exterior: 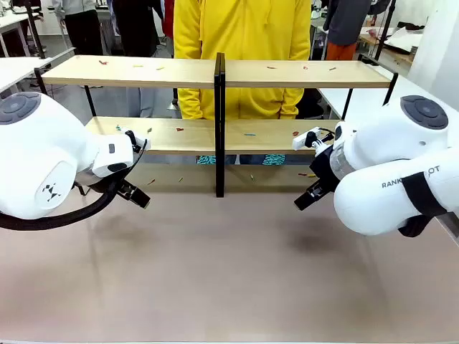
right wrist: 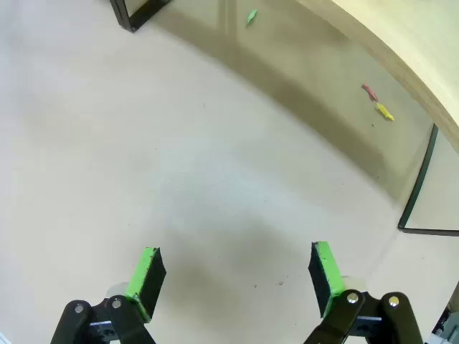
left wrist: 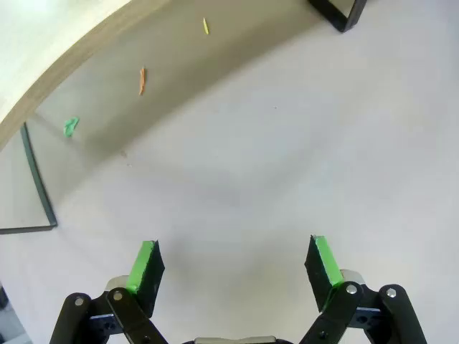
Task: Clean the shelves.
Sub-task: Pick up the Duster when the human hands it over.
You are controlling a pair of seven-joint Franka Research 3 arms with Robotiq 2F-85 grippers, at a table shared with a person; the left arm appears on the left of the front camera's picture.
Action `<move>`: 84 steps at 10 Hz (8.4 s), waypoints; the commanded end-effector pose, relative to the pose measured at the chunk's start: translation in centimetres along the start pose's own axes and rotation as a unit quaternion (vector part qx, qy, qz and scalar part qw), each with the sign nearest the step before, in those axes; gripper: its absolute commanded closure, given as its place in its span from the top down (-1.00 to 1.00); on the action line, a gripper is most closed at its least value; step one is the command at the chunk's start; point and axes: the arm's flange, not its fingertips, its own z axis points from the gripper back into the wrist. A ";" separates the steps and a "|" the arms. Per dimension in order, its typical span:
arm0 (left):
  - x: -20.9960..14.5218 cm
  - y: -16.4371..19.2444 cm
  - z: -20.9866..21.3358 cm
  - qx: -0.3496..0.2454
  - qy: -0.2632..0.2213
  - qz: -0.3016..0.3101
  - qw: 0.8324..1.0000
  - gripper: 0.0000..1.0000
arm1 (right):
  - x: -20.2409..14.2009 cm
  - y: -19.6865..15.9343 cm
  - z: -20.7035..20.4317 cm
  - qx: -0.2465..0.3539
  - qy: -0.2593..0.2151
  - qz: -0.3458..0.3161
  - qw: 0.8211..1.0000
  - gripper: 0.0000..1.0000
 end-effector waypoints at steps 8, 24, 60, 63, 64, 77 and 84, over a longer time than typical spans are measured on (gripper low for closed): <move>0.0 0.0 0.0 0.000 0.000 0.000 1.000 1.00 | 0.0 0.0 0.0 0.000 0.000 0.000 1.000 1.00; -12.2 0.5 25.9 0.042 -0.342 0.047 0.937 1.00 | -0.2 -4.2 26.2 -0.050 -0.249 0.006 0.967 1.00; 4.1 -3.6 28.7 0.058 -0.278 0.071 0.956 1.00 | 1.2 0.0 28.2 -0.088 -0.248 -0.126 0.956 1.00; 4.1 -3.6 28.7 0.058 -0.278 0.071 0.956 1.00 | 1.9 -0.6 29.0 -0.084 -0.242 -0.113 0.960 1.00; 4.1 -3.6 28.7 0.058 -0.278 0.071 0.956 1.00 | 1.9 -0.6 29.0 -0.084 -0.242 -0.113 0.960 1.00; 4.1 -3.6 28.7 0.058 -0.278 0.071 0.956 1.00 | 8.7 -10.0 27.8 0.088 -0.158 -0.269 0.946 1.00; 4.1 -3.6 28.7 0.058 -0.278 0.071 0.956 1.00 | 19.0 -13.9 21.8 0.346 -0.028 -0.408 0.844 1.00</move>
